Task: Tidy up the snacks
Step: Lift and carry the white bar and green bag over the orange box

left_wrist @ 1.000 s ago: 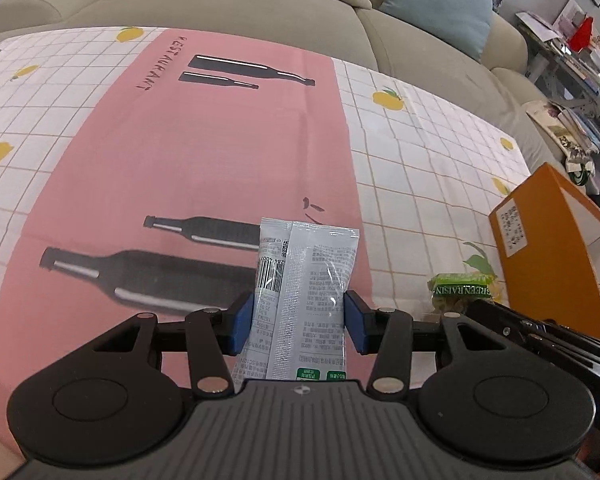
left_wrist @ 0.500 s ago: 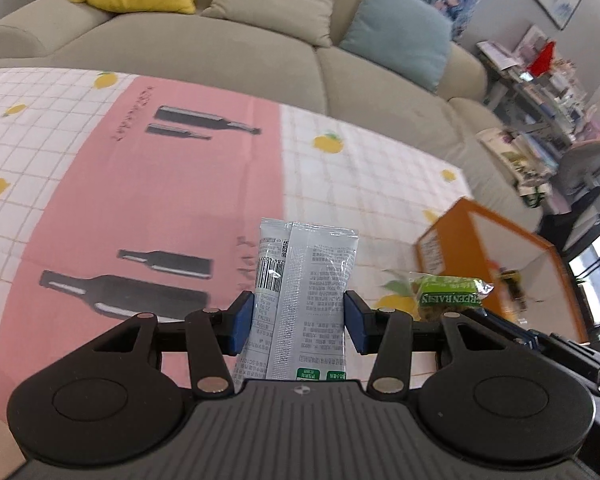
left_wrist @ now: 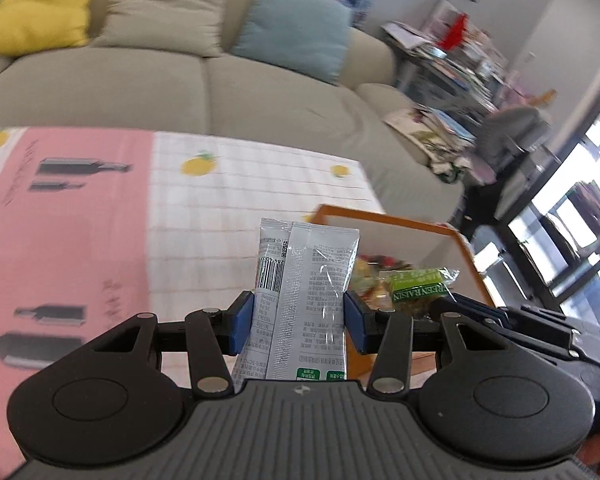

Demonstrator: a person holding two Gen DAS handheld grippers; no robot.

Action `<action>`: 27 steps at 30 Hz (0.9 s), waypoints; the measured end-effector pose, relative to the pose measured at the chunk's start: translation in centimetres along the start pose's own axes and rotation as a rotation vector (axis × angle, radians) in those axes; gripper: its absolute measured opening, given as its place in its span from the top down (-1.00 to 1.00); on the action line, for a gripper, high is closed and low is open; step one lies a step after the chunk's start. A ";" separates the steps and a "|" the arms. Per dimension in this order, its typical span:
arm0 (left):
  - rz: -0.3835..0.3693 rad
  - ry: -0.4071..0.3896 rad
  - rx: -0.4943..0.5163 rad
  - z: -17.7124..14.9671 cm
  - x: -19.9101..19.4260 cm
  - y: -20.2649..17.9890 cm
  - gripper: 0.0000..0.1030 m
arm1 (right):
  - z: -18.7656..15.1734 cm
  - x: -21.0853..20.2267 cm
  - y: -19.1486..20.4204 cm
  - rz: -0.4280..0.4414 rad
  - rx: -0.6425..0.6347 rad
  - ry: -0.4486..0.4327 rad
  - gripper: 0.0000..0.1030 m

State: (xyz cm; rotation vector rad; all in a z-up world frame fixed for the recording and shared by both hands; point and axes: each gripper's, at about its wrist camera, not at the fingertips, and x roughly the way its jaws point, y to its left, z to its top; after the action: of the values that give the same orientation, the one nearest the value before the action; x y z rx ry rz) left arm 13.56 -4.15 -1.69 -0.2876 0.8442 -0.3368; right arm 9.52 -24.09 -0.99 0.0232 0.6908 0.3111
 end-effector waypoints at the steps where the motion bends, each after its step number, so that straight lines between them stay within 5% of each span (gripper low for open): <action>1: -0.014 0.006 0.013 0.4 0.5 -0.8 -0.05 | 0.3 -0.3 -0.8 -0.010 -0.001 0.004 0.81; 15: -0.137 0.143 0.220 2.9 9.7 -10.9 -0.06 | 2.1 0.3 -11.3 -0.177 -0.106 0.124 0.81; 27: -0.087 0.278 0.357 2.2 17.7 -14.6 -0.06 | 0.6 5.4 -17.7 -0.235 -0.101 0.239 0.81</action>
State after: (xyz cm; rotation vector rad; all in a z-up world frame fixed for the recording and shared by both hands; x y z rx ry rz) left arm 23.64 -24.25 -6.81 0.0581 1.0270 -0.6095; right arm 18.70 -39.31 -6.03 -0.1927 0.9052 0.1225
